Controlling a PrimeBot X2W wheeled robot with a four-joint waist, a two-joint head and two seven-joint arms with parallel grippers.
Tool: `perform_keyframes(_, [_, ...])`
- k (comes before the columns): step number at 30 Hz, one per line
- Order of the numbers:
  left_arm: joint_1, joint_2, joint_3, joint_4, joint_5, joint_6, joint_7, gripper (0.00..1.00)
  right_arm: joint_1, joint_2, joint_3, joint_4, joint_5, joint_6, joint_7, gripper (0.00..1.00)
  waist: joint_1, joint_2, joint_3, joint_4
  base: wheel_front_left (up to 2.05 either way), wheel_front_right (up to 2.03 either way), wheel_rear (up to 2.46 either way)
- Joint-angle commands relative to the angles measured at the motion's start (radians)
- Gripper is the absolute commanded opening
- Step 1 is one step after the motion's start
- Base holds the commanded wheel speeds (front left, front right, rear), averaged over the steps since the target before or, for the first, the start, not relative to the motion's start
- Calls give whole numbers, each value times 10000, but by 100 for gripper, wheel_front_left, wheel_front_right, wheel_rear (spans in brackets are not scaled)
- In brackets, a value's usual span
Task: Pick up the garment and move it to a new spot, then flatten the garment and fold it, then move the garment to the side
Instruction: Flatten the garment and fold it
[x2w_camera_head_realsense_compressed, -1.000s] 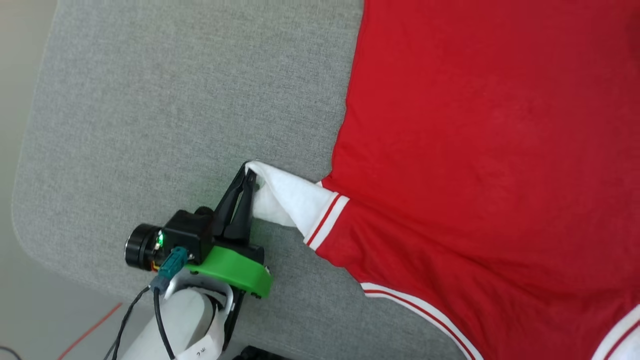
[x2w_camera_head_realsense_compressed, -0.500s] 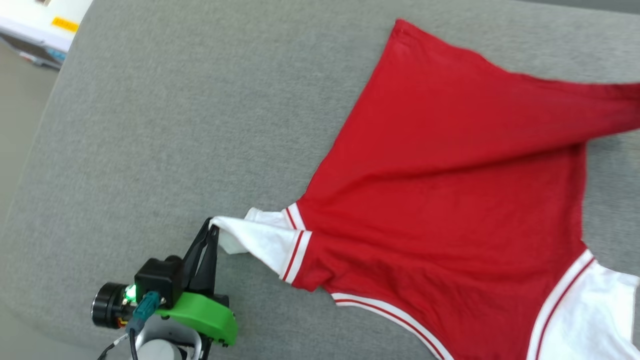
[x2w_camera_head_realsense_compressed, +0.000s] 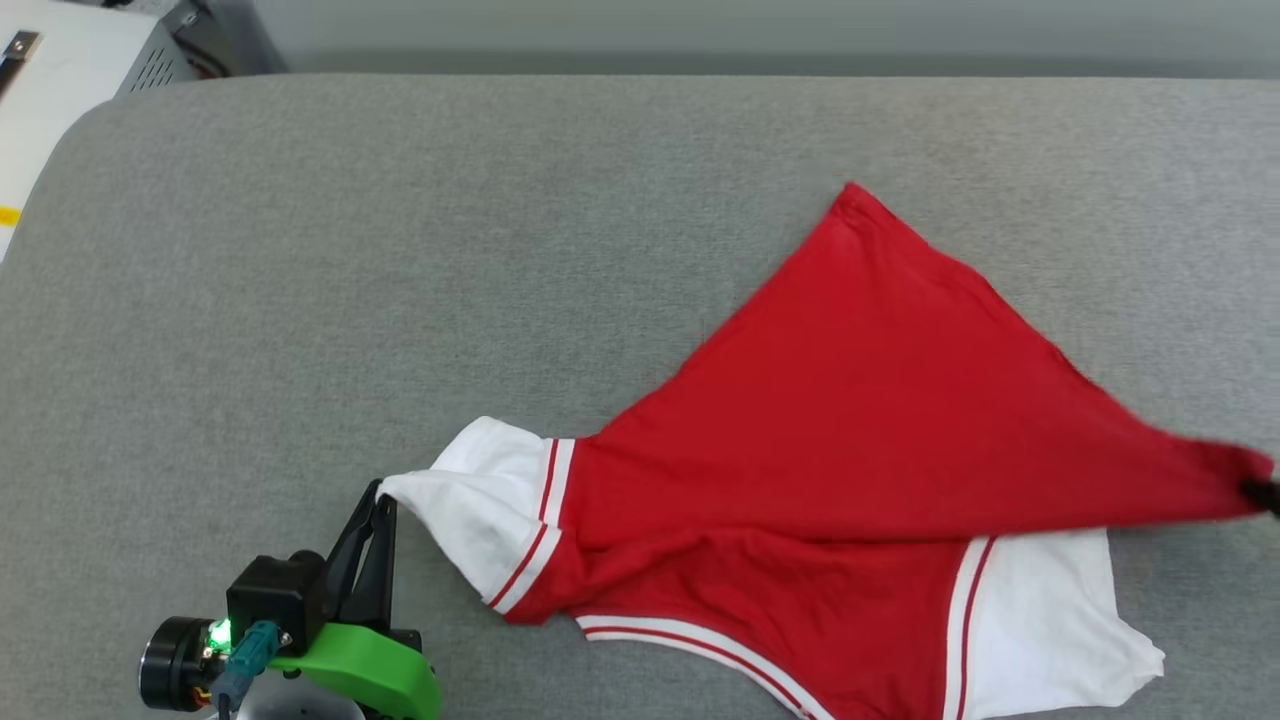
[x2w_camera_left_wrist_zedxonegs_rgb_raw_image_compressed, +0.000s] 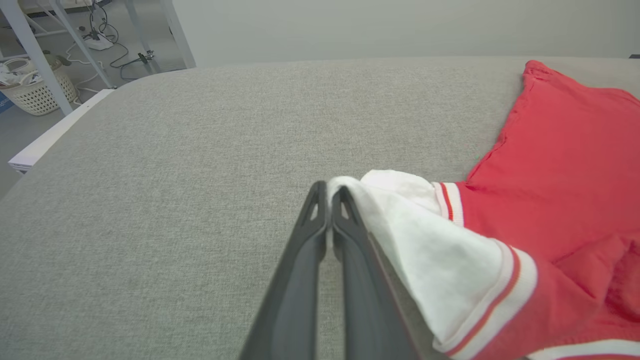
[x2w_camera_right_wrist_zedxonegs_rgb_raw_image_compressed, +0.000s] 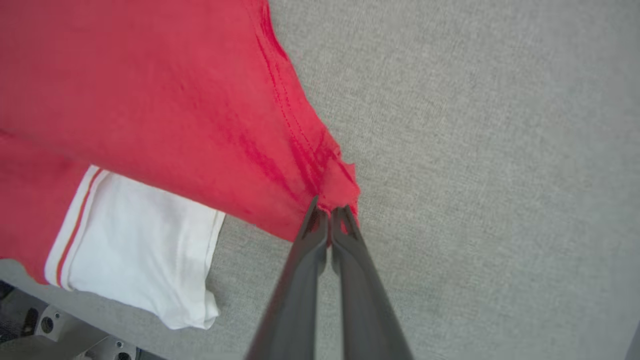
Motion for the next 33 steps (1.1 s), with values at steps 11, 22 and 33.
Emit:
perform_keyframes(11, [93, 17, -74, -50, -52, 84, 69, 0, 3376, 1360, -644, 391, 282, -6, 152, 0, 0, -1, -125, -99, 0, 0, 0])
perform_keyframes(22, [82, -5, -120, -42, -91, 134, 30, 0, 2846, 1558, -2647, -491, -494, -6, -386, 100, 0, -1, -136, -38, 0, 0, 0])
perform_keyframes(33, [-723, -155, -432, -248, 170, 2, 92, 0, -199, 1317, -2832, -2140, -1547, -6, 931, 100, 0, -1, 688, 707, 0, 0, 0])
